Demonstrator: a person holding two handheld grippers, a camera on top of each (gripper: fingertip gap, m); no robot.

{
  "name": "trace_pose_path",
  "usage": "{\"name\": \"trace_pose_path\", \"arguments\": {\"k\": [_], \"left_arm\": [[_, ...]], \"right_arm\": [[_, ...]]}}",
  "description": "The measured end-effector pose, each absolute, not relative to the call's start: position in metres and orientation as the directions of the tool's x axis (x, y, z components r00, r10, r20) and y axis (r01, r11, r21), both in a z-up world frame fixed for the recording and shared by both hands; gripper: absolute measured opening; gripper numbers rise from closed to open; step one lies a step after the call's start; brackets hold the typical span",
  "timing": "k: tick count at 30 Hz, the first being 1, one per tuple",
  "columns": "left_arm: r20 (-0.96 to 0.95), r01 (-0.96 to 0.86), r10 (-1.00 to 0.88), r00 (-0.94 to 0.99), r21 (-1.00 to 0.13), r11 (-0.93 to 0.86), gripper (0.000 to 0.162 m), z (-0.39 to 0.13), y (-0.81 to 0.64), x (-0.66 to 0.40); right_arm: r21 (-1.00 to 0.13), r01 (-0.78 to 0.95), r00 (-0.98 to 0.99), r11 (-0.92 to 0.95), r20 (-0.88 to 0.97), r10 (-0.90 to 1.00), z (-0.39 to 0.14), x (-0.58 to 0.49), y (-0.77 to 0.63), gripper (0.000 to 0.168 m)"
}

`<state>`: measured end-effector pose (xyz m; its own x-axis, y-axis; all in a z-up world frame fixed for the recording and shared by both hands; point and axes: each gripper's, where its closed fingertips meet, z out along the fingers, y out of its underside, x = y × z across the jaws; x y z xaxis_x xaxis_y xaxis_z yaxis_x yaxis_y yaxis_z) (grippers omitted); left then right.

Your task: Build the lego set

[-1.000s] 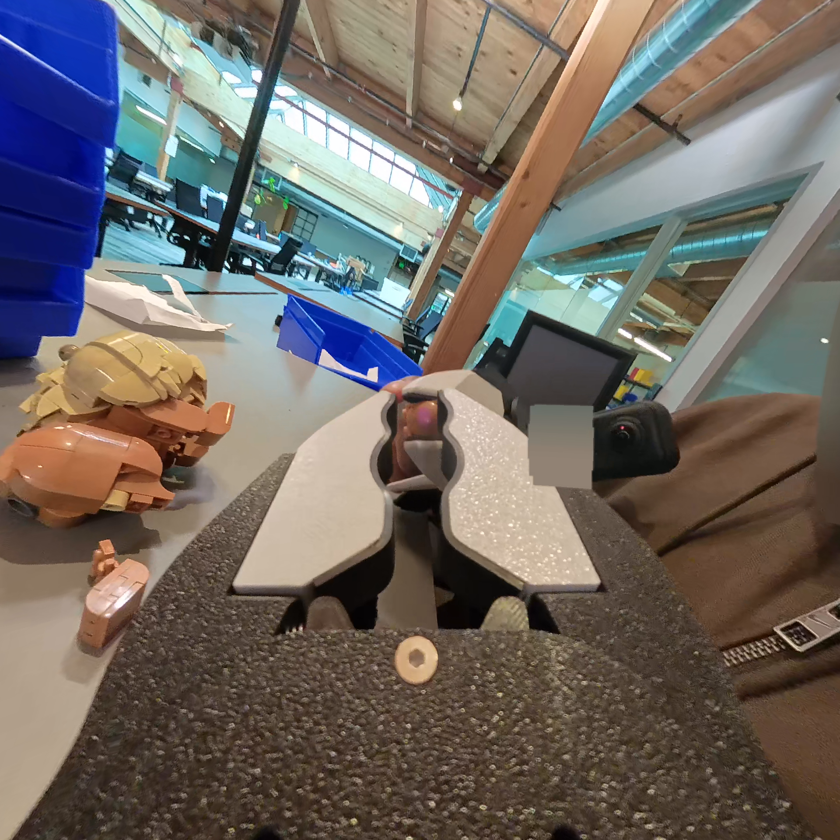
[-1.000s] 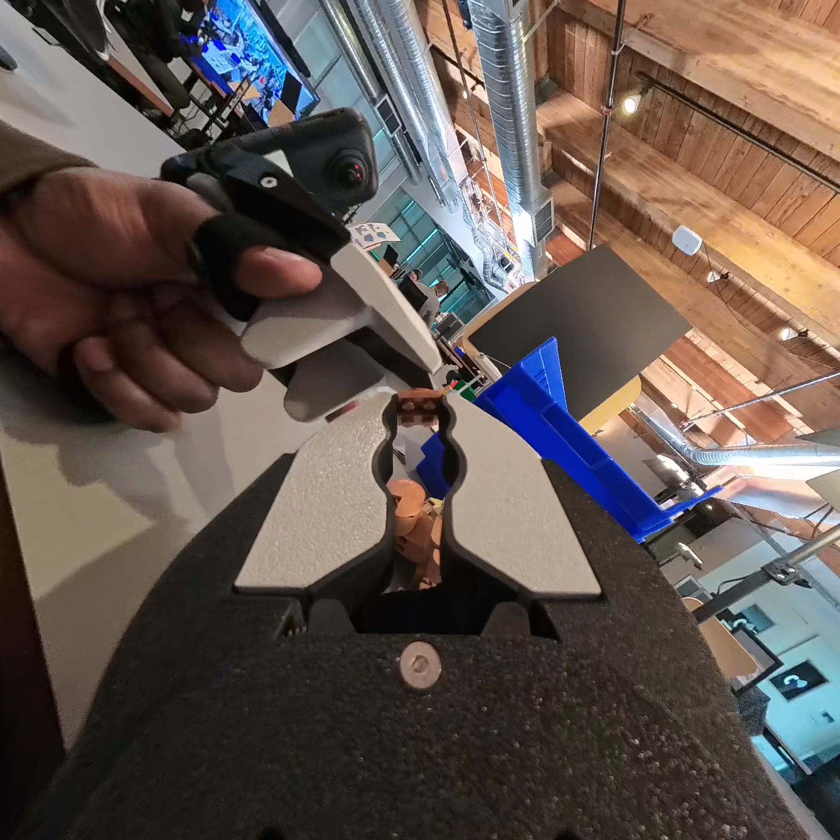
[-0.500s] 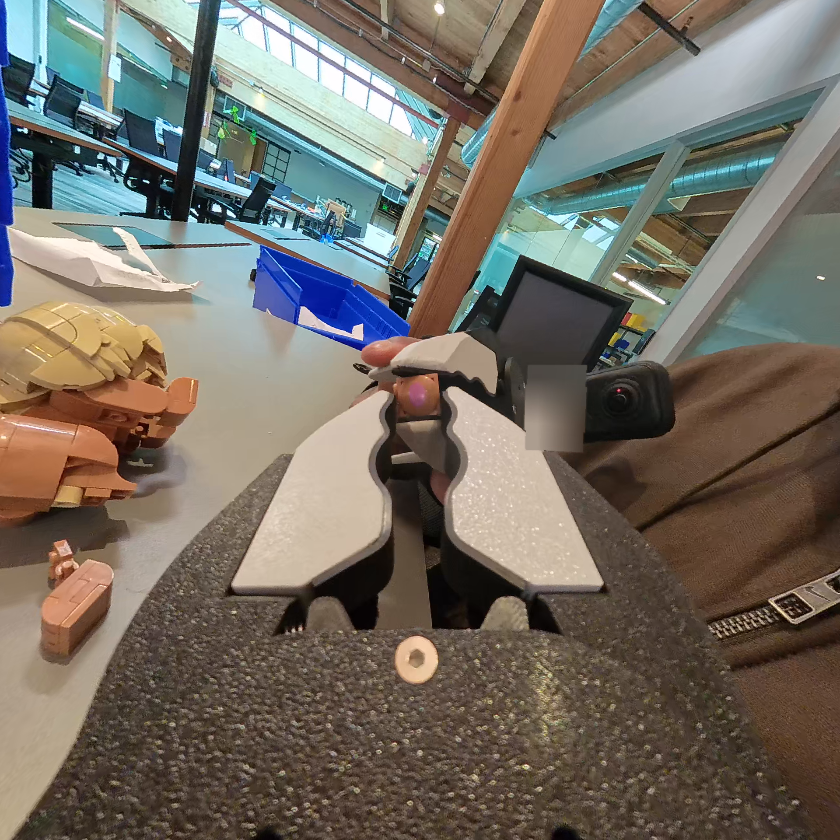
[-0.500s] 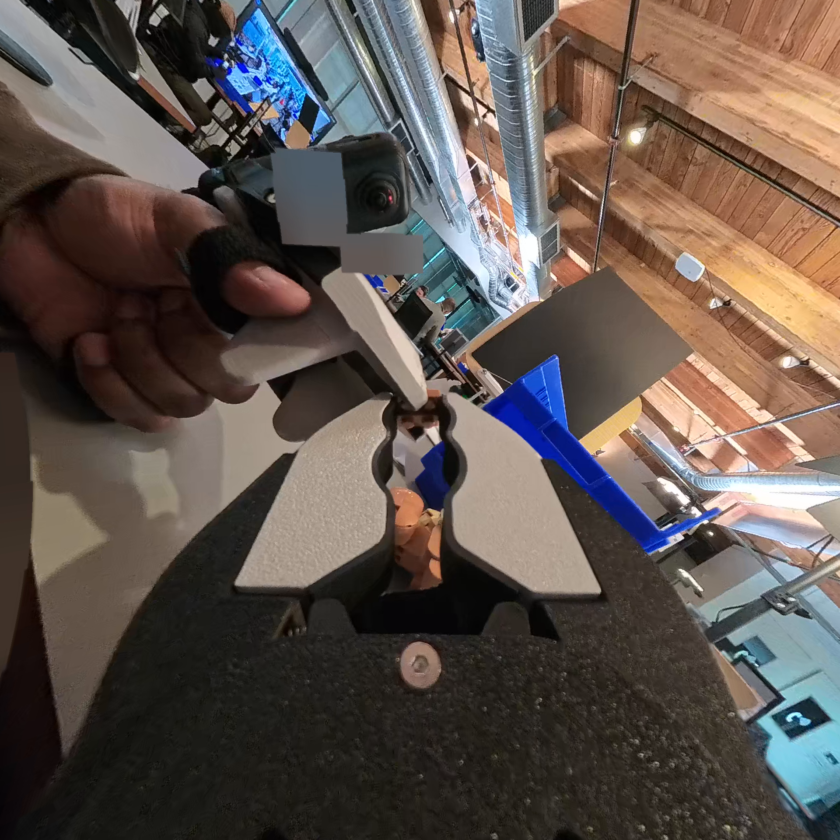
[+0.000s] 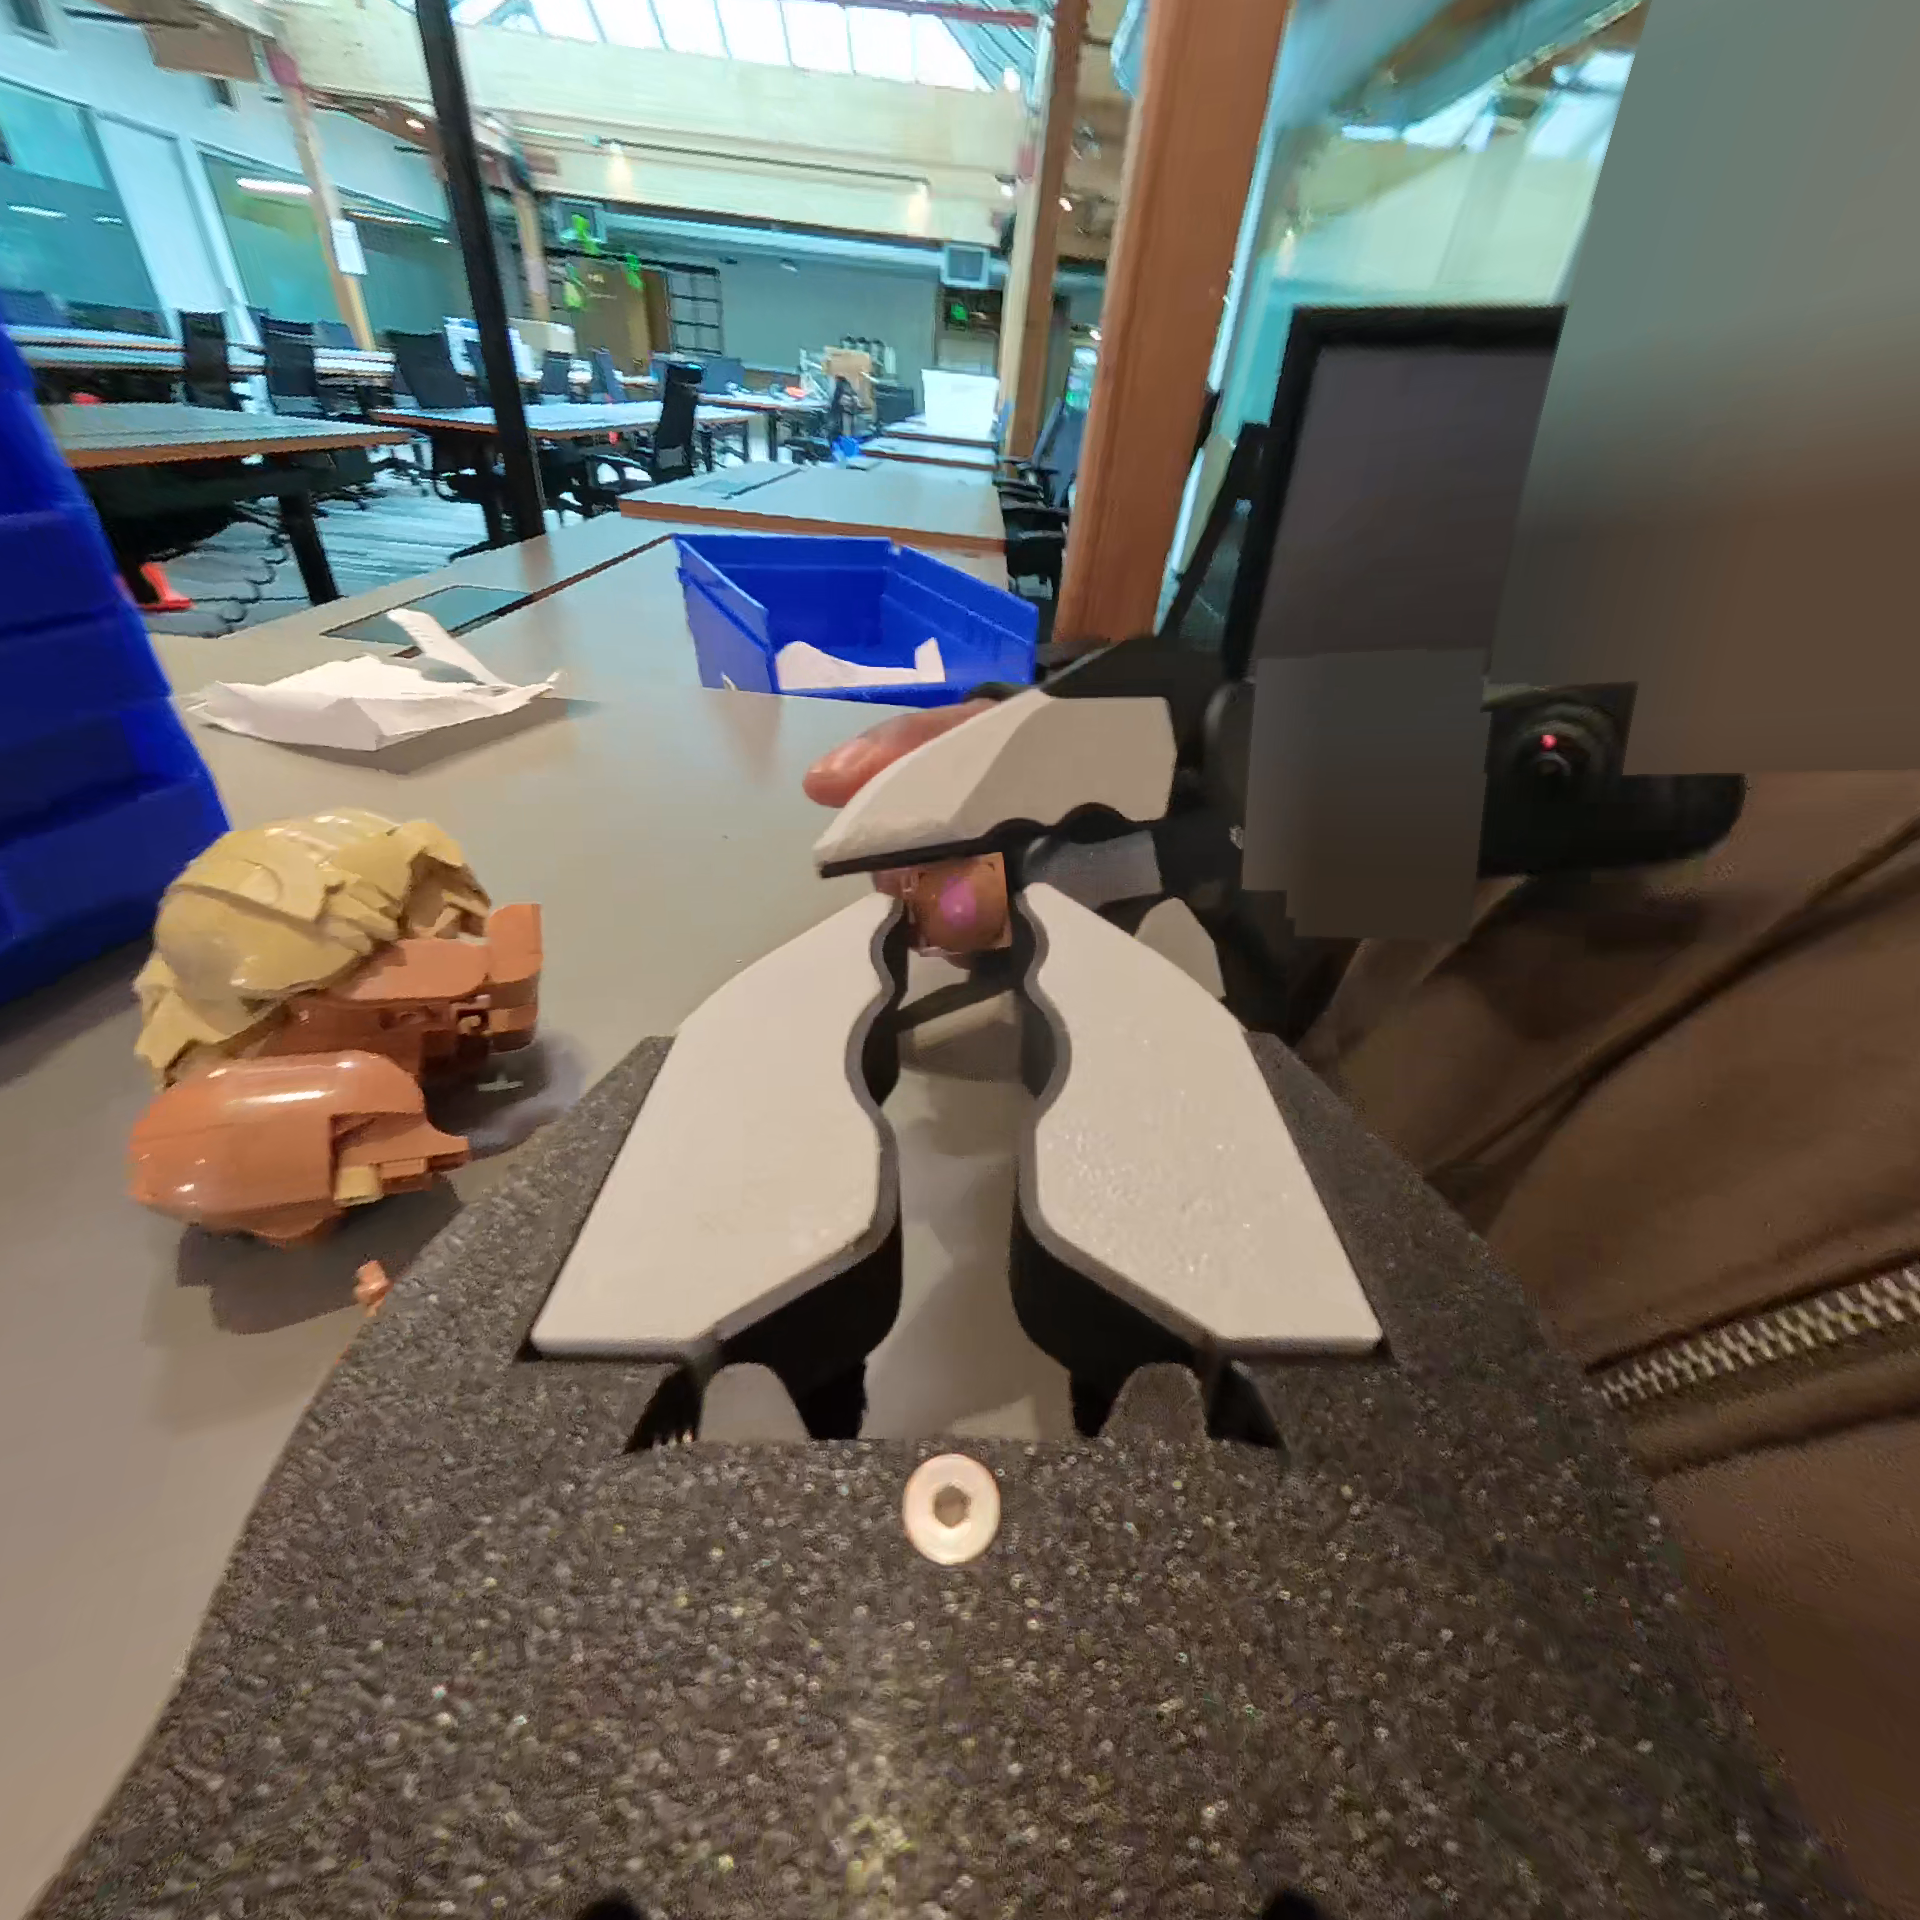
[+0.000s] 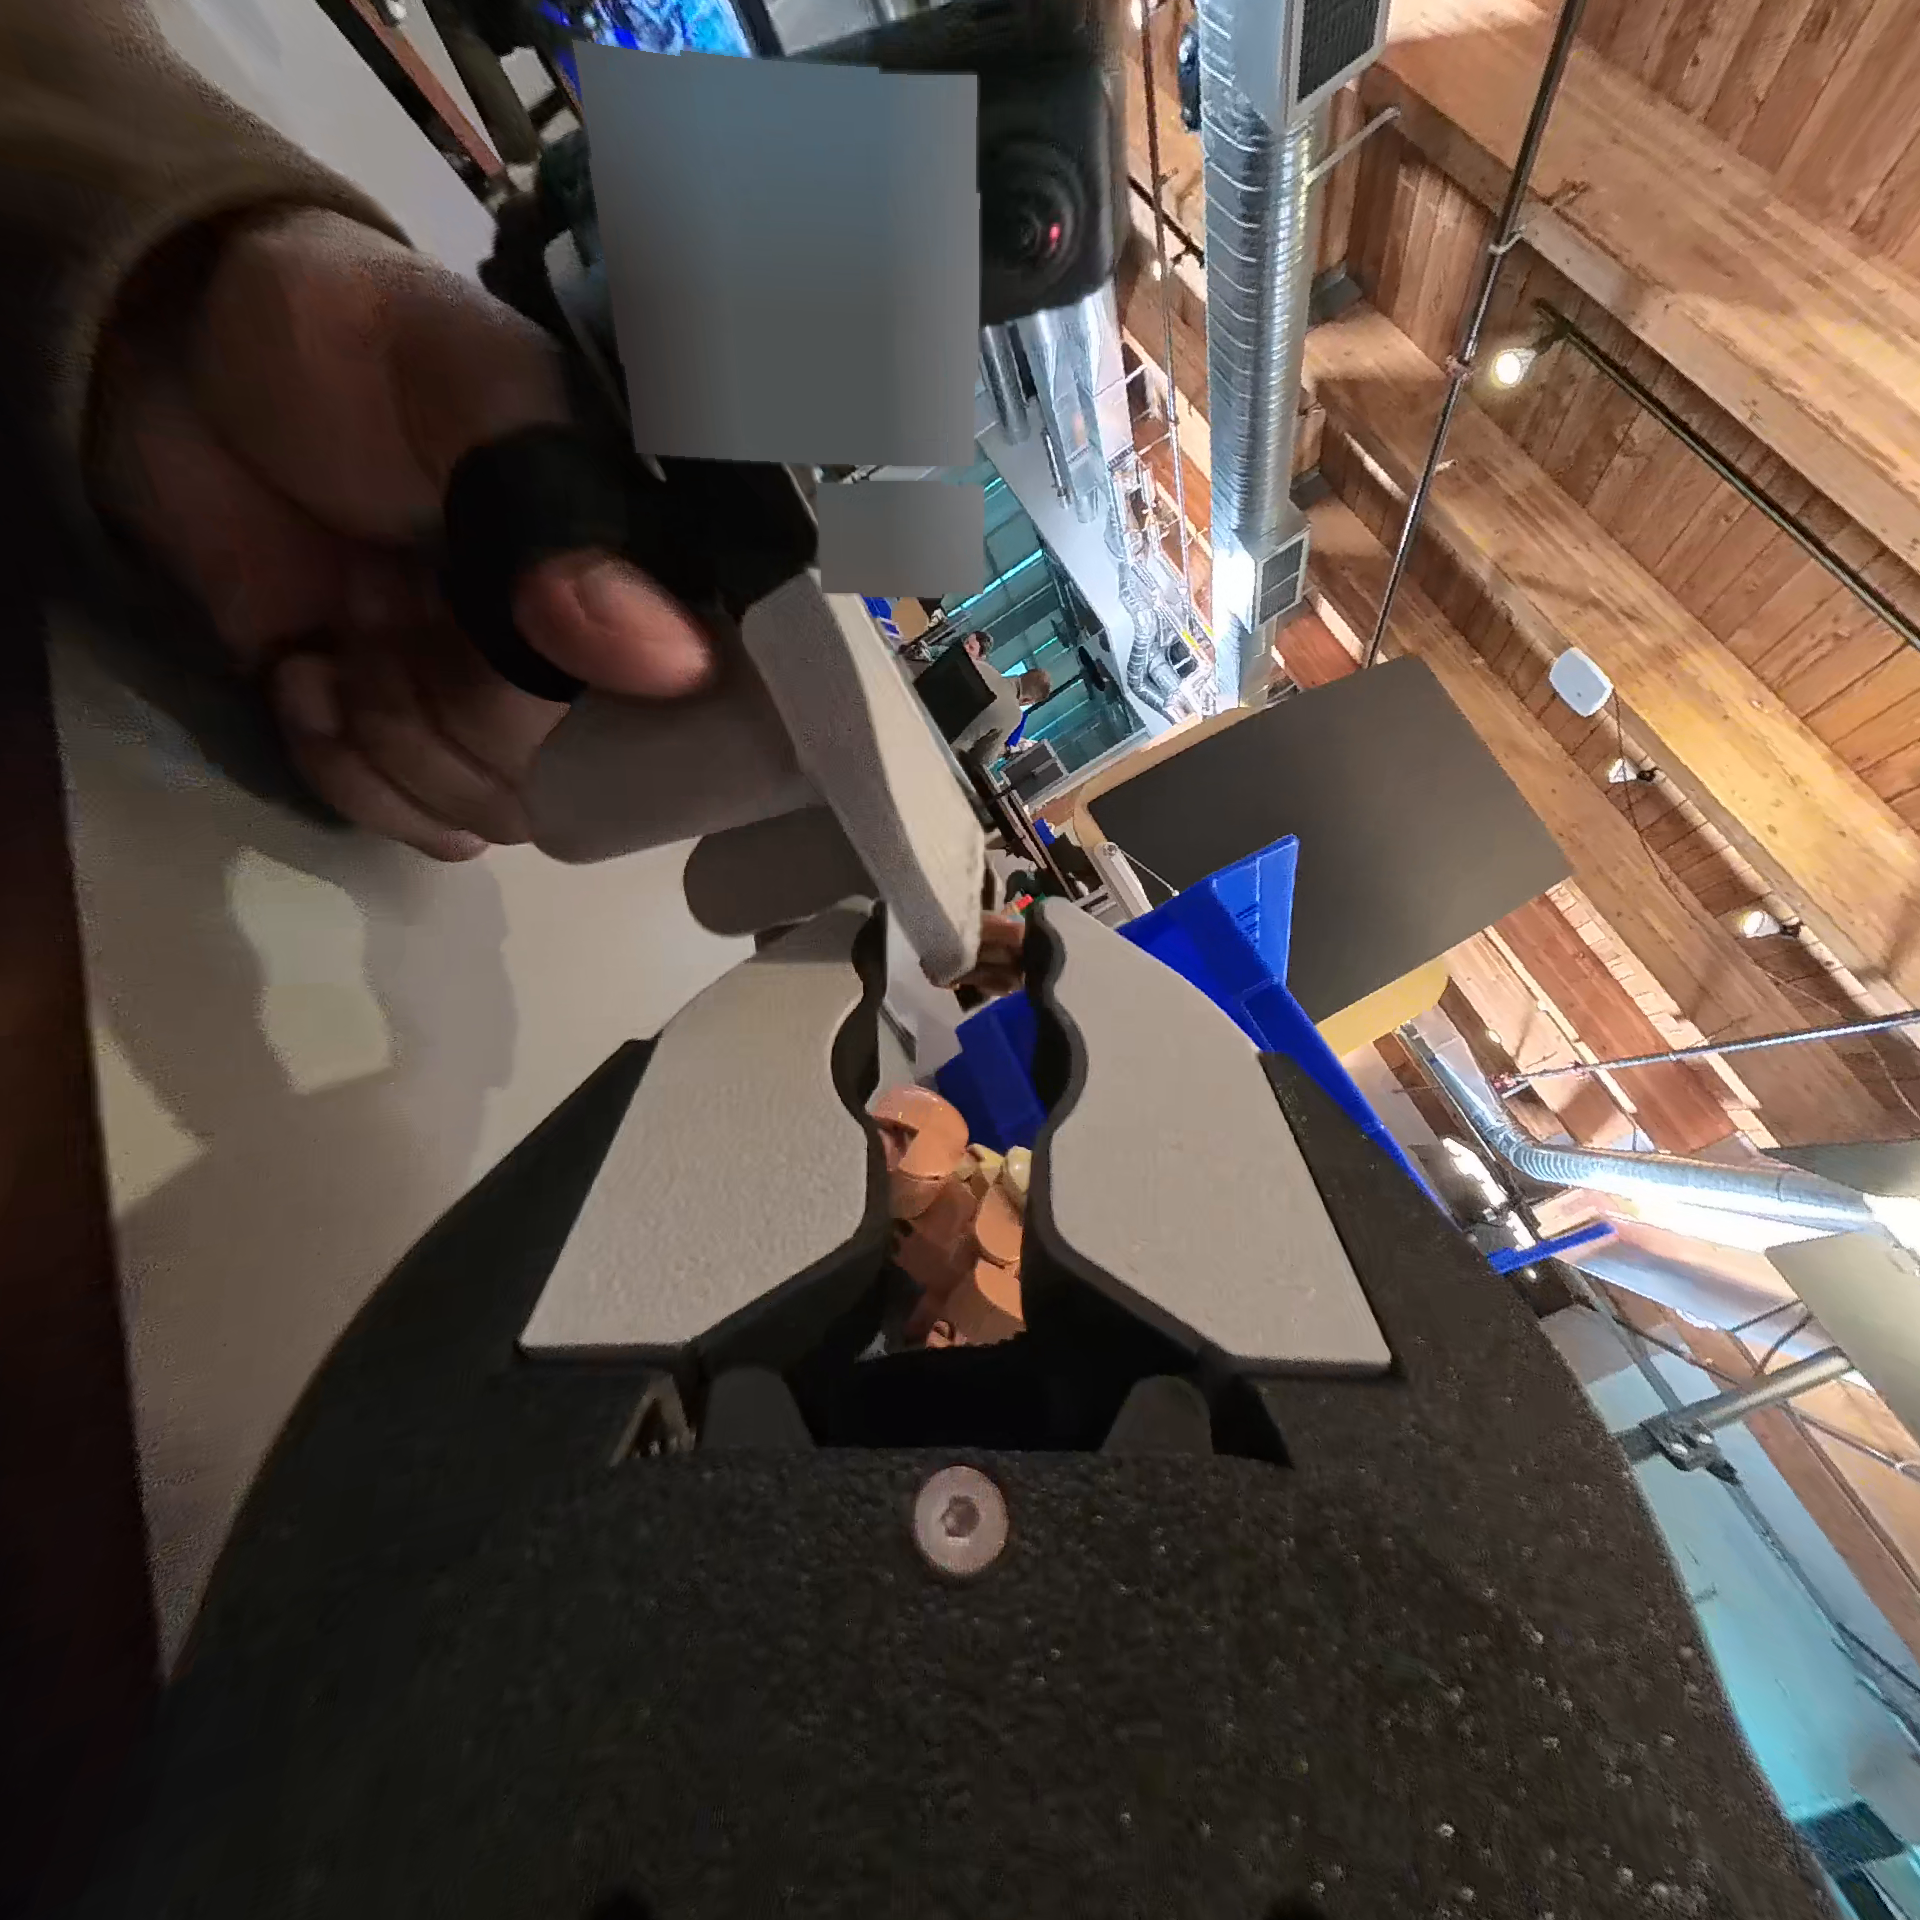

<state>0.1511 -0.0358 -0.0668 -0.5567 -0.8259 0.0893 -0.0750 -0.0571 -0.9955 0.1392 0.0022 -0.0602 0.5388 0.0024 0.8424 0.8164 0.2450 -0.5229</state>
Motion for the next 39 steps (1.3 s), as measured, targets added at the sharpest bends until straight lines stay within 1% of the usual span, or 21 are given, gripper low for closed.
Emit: {"name": "trace_pose_path", "arguments": {"k": [4,8,10,18,22,28,33,39], "left_arm": [[0.092,-0.077,-0.787,-0.61,-0.995,-0.056,0.019,-0.067,-0.047,0.147],[0.11,-0.086,-0.778,-0.618,-0.994,-0.072,0.018,-0.066,-0.048,0.147],[0.101,-0.084,-0.785,-0.611,-0.994,-0.063,0.02,-0.067,-0.048,0.148],[0.007,-0.12,-0.877,-0.48,-0.991,0.058,0.024,-0.08,-0.037,0.155],[0.003,-0.16,-0.904,-0.427,-0.985,0.072,0.024,-0.086,-0.032,0.154],[0.019,-0.164,-0.934,-0.357,-0.986,0.043,0.024,-0.081,-0.019,0.151],[-0.045,-0.155,-0.946,-0.32,-0.983,0.099,0.021,-0.079,-0.02,0.152],[-0.134,-0.187,-0.959,-0.25,-0.965,0.183,0.017,-0.086,-0.02,0.165]], "right_arm": [[-0.532,0.798,0.552,0.283,0.834,0.013,-0.058,0.135,-0.001,0.021],[-0.531,0.797,0.552,0.289,0.834,0.012,-0.059,0.135,-0.002,0.021],[-0.526,0.802,0.546,0.282,0.838,0.01,-0.06,0.136,-0.001,0.018],[-0.452,0.873,0.465,0.184,0.885,-0.028,-0.07,0.143,0.008,0.016],[-0.412,0.9,0.421,0.14,0.906,-0.042,-0.076,0.145,0.012,0.016],[-0.427,0.902,0.43,0.06,0.9,-0.074,-0.076,0.16,0.016,0.015],[-0.445,0.895,0.443,-0.007,0.892,-0.086,-0.078,0.171,0.021,0.016],[-0.403,0.913,0.399,-0.06,0.914,-0.078,-0.085,0.172,0.025,0.015]]}}
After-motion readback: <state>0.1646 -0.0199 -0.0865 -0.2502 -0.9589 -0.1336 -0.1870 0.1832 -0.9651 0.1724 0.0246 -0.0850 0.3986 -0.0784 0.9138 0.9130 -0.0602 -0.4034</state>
